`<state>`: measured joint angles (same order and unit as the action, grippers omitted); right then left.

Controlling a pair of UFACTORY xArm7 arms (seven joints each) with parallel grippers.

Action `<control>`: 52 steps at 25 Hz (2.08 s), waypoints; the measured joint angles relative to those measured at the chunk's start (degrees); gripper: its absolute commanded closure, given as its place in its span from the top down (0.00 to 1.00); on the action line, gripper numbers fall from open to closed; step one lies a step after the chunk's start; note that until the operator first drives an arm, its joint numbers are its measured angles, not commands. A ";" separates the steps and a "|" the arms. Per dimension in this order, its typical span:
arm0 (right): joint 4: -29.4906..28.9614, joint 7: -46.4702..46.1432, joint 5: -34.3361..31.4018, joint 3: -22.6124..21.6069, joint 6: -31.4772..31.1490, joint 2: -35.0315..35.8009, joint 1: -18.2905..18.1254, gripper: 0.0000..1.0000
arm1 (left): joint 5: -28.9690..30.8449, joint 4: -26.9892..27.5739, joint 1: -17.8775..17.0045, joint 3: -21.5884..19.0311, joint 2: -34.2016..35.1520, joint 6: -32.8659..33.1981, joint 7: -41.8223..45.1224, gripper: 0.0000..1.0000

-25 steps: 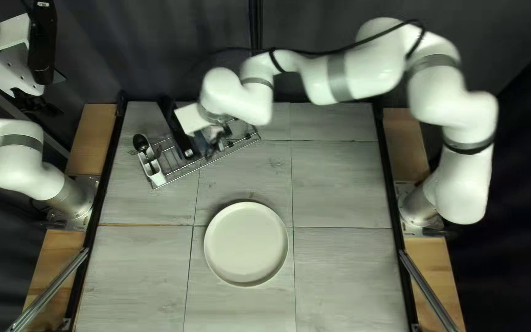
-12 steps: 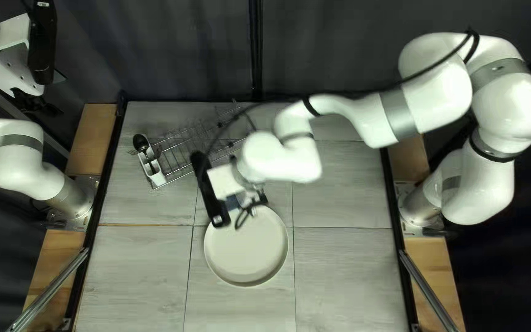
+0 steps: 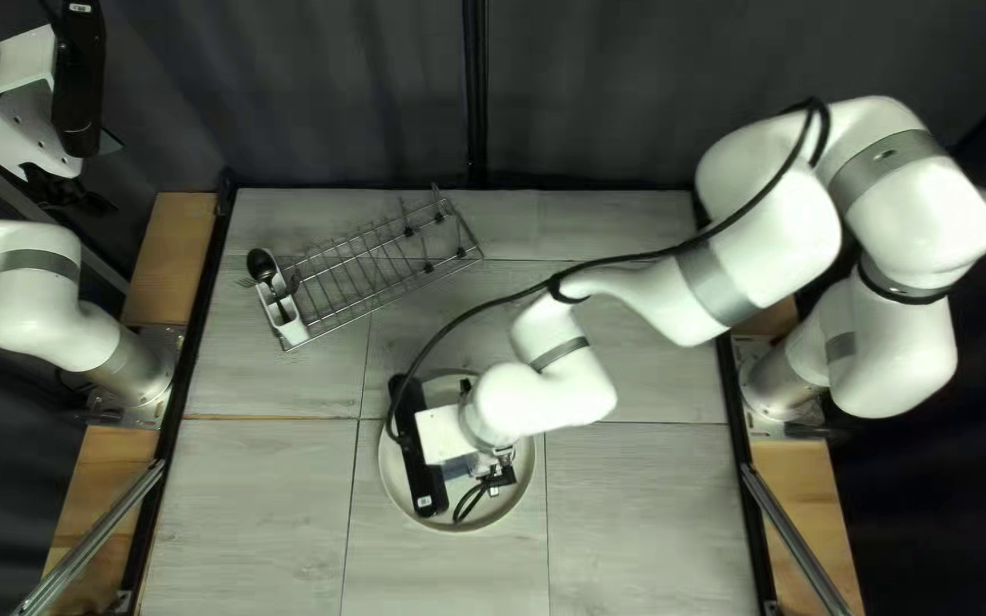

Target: Pick up and place plate onto table. Place down one fork to the left of the plate. Place spoon and knife to the right of the plate. Place cup above the knife and spoon

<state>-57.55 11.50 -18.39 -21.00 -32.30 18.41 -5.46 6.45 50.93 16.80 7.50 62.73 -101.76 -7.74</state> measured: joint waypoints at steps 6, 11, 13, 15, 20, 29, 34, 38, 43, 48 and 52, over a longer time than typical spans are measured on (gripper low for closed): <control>1.12 -0.10 -1.06 0.53 2.61 0.97 -0.15 0.59 | 0.00 0.00 0.00 0.00 0.00 0.00 0.00 1.00; 1.13 0.34 -2.34 1.31 2.82 1.25 0.14 1.00 | 0.00 0.00 0.00 0.00 0.00 0.00 0.00 1.00; 1.54 0.14 -2.36 1.28 2.25 0.07 0.05 1.00 | 0.00 0.00 0.00 0.00 0.00 0.00 0.00 1.00; 2.47 -0.53 -1.57 1.04 0.98 -2.81 -0.29 1.00 | 0.00 0.00 0.00 0.00 0.00 0.00 0.00 1.00; 7.66 -6.53 4.44 1.48 -4.27 -16.46 -1.69 1.00 | 0.00 0.00 0.00 0.00 0.00 0.00 0.00 1.00; 15.37 -28.08 17.16 12.06 -18.95 -38.53 -1.04 1.00 | 0.00 0.00 0.00 0.00 0.00 0.00 0.00 1.00; 15.81 -34.04 17.70 17.95 -28.67 -47.01 -2.93 1.00 | 0.00 0.00 0.00 0.00 0.00 0.00 0.00 1.00; 14.06 -34.38 15.43 19.47 -36.92 -53.04 -5.37 1.00 | 0.00 0.00 0.00 0.00 0.00 0.00 0.00 1.00; 13.67 -34.23 14.88 19.61 -38.26 -54.01 -5.89 1.00 | 0.00 0.00 0.00 0.00 0.00 0.00 0.00 1.00; 13.66 -34.23 14.87 19.62 -38.28 -54.04 -5.90 1.00 | -0.64 -2.73 -0.18 -2.12 -0.31 4.39 1.84 1.00; 13.66 -34.23 14.87 19.62 -38.28 -54.04 -5.90 1.00 | -0.65 -12.28 -1.90 -10.13 -4.71 22.71 7.51 1.00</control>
<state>-43.89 -22.73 -3.52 -1.38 -70.57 -35.63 -11.36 5.80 38.65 14.90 -2.63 58.02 -79.05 -0.22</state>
